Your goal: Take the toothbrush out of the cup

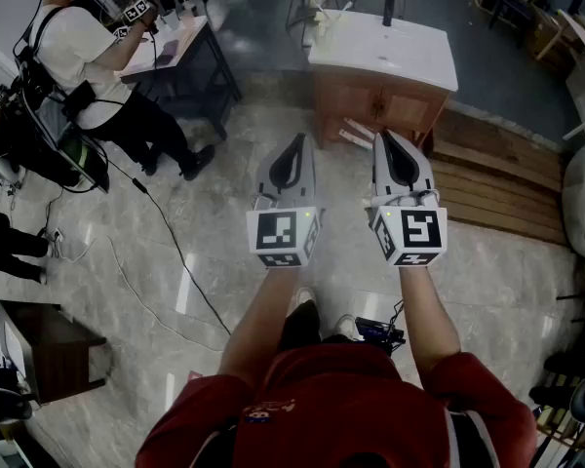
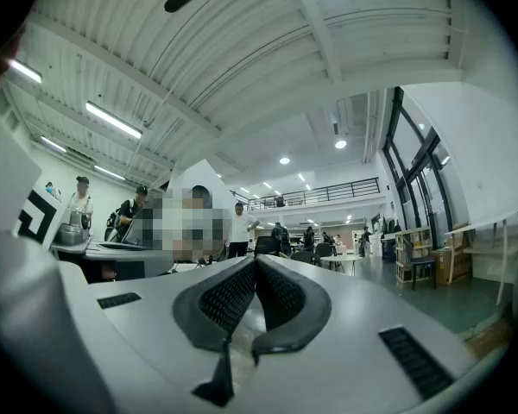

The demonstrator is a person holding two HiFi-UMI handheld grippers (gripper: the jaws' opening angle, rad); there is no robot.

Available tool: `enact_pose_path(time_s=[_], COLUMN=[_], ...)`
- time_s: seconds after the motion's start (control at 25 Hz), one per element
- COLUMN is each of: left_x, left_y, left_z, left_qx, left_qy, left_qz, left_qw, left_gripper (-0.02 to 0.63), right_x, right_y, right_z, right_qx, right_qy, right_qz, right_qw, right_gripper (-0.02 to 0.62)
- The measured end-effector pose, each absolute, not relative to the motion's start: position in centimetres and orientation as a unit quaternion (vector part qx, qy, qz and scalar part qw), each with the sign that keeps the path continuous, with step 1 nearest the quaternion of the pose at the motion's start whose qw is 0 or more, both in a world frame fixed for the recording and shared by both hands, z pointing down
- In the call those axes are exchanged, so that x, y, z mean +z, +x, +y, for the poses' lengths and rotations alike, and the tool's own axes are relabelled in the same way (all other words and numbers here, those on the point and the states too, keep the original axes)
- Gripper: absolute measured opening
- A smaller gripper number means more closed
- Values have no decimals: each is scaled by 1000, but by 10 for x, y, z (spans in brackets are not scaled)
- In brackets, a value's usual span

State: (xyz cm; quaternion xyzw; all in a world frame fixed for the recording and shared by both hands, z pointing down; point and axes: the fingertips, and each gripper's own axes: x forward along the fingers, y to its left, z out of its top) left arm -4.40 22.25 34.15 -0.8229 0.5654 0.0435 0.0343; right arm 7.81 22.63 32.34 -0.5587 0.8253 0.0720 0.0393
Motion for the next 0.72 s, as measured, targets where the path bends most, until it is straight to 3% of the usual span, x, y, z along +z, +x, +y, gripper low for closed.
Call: enact_pose_path(time_s=[0.32, 0.72], left_x=[317, 295], left_y=[-39, -70], left_z=[250, 244], left_qx=[39, 55], left_qy=[-819, -822], left_qz=[570, 561], left_qw=[55, 83], left_gripper=[31, 29], right_x=[298, 289], right_y=[97, 57], right_z=[257, 256], right_qx=[86, 106], right_qy=[-566, -566], right_qz=[818, 816], right_qw=[50, 52], right_gripper=[29, 29])
